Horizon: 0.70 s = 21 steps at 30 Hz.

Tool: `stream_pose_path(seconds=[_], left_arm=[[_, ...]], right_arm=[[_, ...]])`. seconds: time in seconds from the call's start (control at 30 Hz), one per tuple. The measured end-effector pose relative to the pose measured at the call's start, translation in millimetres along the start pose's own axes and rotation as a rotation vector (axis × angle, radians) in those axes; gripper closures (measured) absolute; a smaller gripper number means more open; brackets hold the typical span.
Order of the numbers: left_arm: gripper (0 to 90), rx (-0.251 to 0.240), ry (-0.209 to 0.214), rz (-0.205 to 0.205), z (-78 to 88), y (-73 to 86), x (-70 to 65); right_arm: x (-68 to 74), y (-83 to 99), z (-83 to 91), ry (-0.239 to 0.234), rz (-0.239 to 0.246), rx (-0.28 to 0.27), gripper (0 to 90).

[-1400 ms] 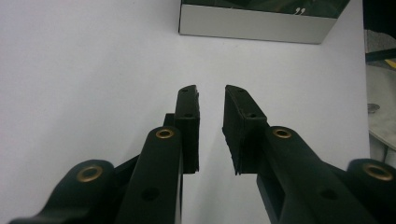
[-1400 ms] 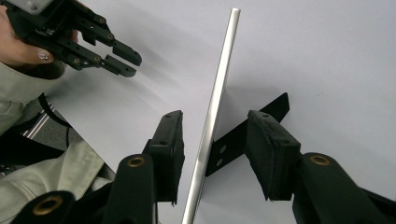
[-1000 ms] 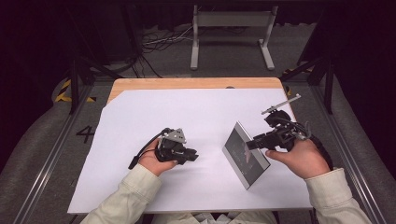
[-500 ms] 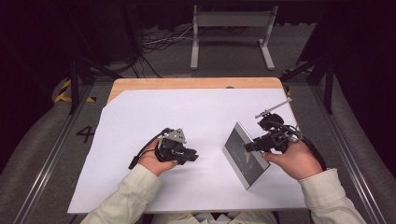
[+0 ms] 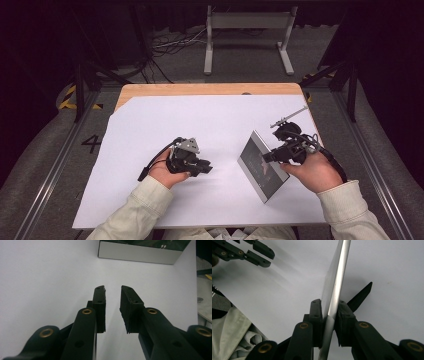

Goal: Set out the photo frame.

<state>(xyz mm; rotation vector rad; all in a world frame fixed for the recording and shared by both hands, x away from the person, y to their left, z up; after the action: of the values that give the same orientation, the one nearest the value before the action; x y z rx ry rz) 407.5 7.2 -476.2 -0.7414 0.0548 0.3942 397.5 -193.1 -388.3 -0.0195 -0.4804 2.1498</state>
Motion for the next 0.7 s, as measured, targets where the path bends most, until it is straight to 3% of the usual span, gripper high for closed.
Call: stream_pose_path(seconds=[0.23,0.5,0.7], left_arm=[[74.6,0.001,0.004,0.002,0.1,0.2,0.1],[74.6,0.001,0.004,0.007,0.4,0.5,0.6],[74.5,0.001,-0.004,0.013,2.5,3.0,2.6]], right_arm=[[-1.3,-0.5,1.2,0.036,0.006,0.008,80.1],[1.2,-0.9,1.7,-0.002,0.028,0.013,83.4],[0.7,-2.4,4.7,0.022,0.06,0.019,83.6]])
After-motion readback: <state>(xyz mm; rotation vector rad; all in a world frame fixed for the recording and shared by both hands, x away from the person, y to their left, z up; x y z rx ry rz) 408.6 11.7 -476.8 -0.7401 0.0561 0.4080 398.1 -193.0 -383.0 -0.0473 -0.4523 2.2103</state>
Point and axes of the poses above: each handheld gripper's, and its own axes: z roughly backward along the jaws, y roughly out of its underside, x roughly to its left, the point moved 10 cm from there along -z, roughly forward along the jaws, and after that the axes turned 5 degrees about x, right-handed, at the moved point
